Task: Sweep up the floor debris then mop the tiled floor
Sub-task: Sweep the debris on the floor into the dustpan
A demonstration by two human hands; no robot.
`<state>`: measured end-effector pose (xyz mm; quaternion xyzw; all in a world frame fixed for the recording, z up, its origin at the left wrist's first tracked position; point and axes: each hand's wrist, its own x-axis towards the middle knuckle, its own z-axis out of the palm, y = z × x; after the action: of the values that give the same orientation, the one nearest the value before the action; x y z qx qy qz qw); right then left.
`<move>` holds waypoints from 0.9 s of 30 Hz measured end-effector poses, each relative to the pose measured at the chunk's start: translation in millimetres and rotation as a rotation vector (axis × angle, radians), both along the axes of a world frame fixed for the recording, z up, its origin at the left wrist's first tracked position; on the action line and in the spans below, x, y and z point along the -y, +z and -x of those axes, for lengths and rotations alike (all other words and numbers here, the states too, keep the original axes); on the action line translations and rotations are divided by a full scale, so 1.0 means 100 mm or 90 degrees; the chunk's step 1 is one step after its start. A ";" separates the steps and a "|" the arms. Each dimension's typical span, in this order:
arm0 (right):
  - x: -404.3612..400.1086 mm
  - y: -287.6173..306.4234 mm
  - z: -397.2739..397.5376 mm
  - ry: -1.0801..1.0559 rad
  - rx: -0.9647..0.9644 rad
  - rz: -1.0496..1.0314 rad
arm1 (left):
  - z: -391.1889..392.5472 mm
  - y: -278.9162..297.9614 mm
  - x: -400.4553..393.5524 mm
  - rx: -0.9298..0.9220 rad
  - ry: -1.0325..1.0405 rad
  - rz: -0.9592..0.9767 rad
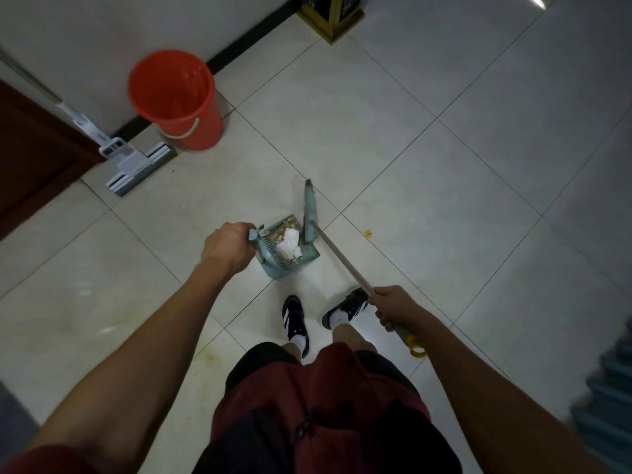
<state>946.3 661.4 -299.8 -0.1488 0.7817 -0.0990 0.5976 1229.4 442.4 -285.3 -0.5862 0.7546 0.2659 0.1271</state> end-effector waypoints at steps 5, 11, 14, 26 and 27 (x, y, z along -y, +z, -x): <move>0.16 0.08 0.02 -0.051 0.004 -0.003 | -0.27 -0.03 -0.10 0.000 0.056 -0.006; 0.44 -0.01 -0.08 -0.130 0.056 0.027 | -0.49 -0.08 -0.10 0.005 0.091 -0.013; 0.67 -0.14 -0.18 -0.209 0.094 0.019 | -0.57 -0.16 -0.10 0.000 0.092 -0.040; 1.17 -0.64 -0.65 -0.172 0.037 0.036 | -0.73 -0.27 -0.21 0.036 0.093 -0.040; 1.14 -0.68 -0.67 -0.111 -0.007 0.033 | -0.70 -0.27 -0.23 0.033 0.098 -0.040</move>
<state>1013.2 547.7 -367.3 -0.0967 0.7922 -0.1700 0.5780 1299.8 465.1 -311.9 -0.6446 0.6954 0.2833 0.1439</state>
